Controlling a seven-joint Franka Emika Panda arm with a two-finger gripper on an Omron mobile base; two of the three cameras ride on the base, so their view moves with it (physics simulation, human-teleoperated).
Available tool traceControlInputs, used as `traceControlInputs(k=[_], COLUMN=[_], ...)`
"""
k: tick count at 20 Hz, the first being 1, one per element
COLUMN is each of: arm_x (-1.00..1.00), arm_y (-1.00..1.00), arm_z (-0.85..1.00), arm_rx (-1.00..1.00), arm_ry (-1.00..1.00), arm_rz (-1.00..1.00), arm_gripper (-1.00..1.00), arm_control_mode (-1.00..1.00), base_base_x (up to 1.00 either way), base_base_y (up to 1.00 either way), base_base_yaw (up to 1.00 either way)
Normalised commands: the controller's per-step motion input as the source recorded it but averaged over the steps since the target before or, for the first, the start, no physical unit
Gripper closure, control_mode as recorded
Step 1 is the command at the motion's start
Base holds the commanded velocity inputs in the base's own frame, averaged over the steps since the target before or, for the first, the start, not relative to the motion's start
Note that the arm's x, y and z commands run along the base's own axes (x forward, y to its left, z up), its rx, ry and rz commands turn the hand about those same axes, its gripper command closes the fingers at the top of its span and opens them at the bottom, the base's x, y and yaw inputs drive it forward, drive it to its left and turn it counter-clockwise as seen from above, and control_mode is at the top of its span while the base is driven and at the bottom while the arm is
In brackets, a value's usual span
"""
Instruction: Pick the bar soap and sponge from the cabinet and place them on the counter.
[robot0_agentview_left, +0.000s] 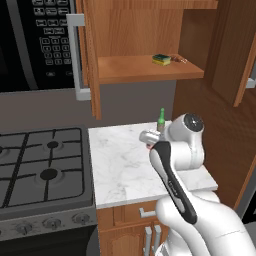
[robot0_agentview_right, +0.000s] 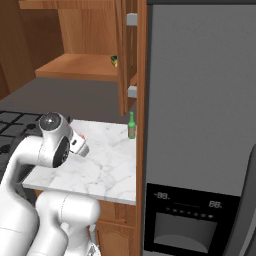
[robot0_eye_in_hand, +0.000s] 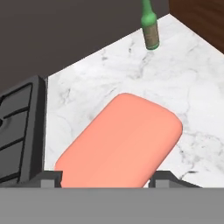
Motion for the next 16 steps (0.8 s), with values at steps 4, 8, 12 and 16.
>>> traceControlInputs(k=[4,8,12,16], arm_x=[0.28,0.18,0.14,0.16], arm_y=[0.03,0.04,0.07,0.09], arm_z=[-0.59,-0.53,-0.48,-0.42], arm_rx=[-0.06,-0.06,-0.05,-0.05], arm_ry=[-0.01,-0.10,-0.14,-0.14], arm_rz=[0.09,0.09,0.09,0.08], arm_gripper=[1.00,1.00,1.00,1.00], arm_control_mode=[-1.00,-1.00,-1.00,-1.00], base_base_x=[0.00,0.00,0.00,0.00], base_base_y=[0.00,0.00,0.00,0.00], base_base_yaw=[0.00,0.00,0.00,0.00])
